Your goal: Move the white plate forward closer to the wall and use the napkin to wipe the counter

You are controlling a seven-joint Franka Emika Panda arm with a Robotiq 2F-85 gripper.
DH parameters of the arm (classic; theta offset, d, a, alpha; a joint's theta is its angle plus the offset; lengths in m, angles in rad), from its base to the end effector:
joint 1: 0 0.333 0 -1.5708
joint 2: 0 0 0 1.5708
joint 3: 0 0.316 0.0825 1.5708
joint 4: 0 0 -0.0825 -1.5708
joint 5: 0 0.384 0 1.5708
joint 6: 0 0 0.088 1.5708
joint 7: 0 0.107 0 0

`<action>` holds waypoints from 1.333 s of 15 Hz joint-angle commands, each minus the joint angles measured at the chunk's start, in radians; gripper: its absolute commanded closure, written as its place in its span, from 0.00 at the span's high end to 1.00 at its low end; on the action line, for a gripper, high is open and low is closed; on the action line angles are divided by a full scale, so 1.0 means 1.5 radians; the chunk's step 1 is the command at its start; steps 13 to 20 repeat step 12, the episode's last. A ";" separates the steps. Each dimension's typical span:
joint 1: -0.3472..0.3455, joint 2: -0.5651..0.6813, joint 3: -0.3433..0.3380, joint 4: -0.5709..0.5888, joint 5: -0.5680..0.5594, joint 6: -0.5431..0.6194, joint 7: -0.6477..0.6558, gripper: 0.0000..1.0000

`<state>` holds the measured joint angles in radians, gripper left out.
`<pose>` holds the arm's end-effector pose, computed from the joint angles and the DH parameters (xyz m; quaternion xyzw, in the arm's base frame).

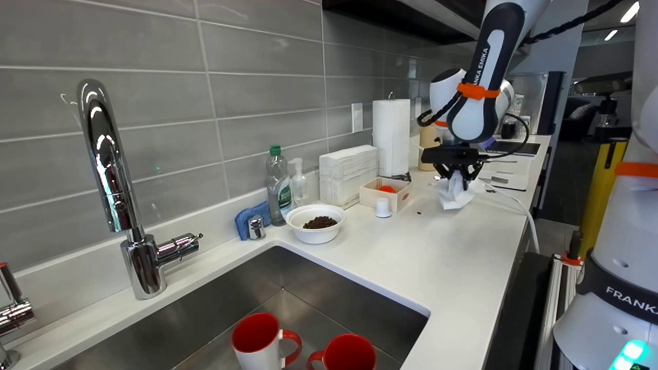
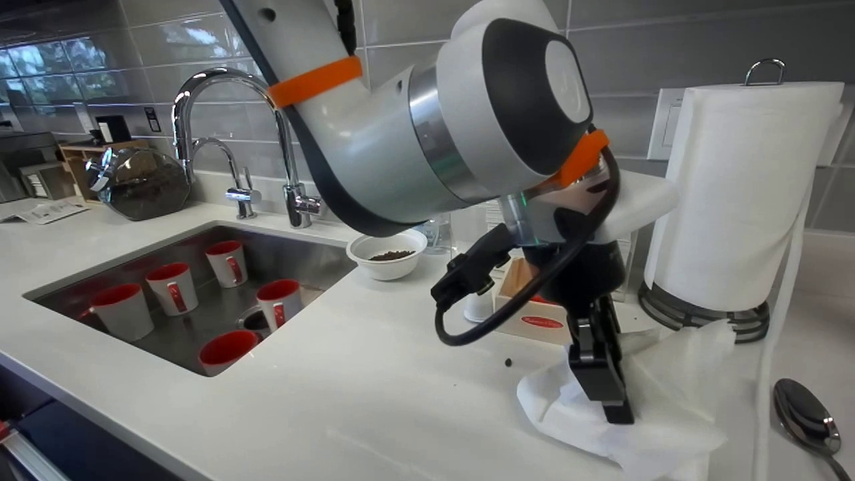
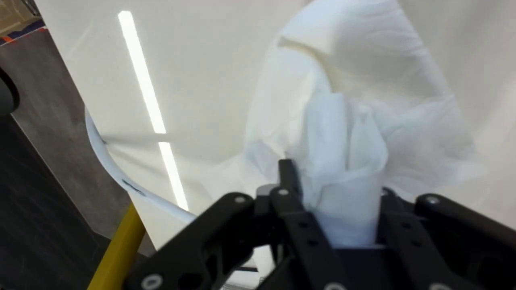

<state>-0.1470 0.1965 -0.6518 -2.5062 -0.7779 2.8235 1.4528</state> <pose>0.3487 -0.3191 0.2277 0.7146 -0.6678 0.1160 0.1732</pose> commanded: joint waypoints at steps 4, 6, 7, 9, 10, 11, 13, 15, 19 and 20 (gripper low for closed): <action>0.011 -0.068 0.006 -0.012 -0.110 -0.025 0.085 0.85; 0.008 -0.100 0.027 -0.012 -0.148 -0.048 0.112 0.99; 0.000 -0.116 0.045 -0.013 -0.158 -0.062 0.121 1.00; -0.017 -0.153 0.087 -0.020 -0.158 -0.095 0.120 1.00; -0.027 -0.171 0.109 -0.024 -0.160 -0.107 0.119 1.00; -0.036 -0.183 0.130 -0.024 -0.163 -0.123 0.123 1.00; -0.044 -0.195 0.149 -0.024 -0.171 -0.140 0.129 1.00; -0.044 -0.195 0.149 -0.024 -0.171 -0.140 0.129 1.00; -0.044 -0.195 0.149 -0.024 -0.171 -0.140 0.129 1.00; -0.044 -0.195 0.149 -0.024 -0.171 -0.140 0.129 1.00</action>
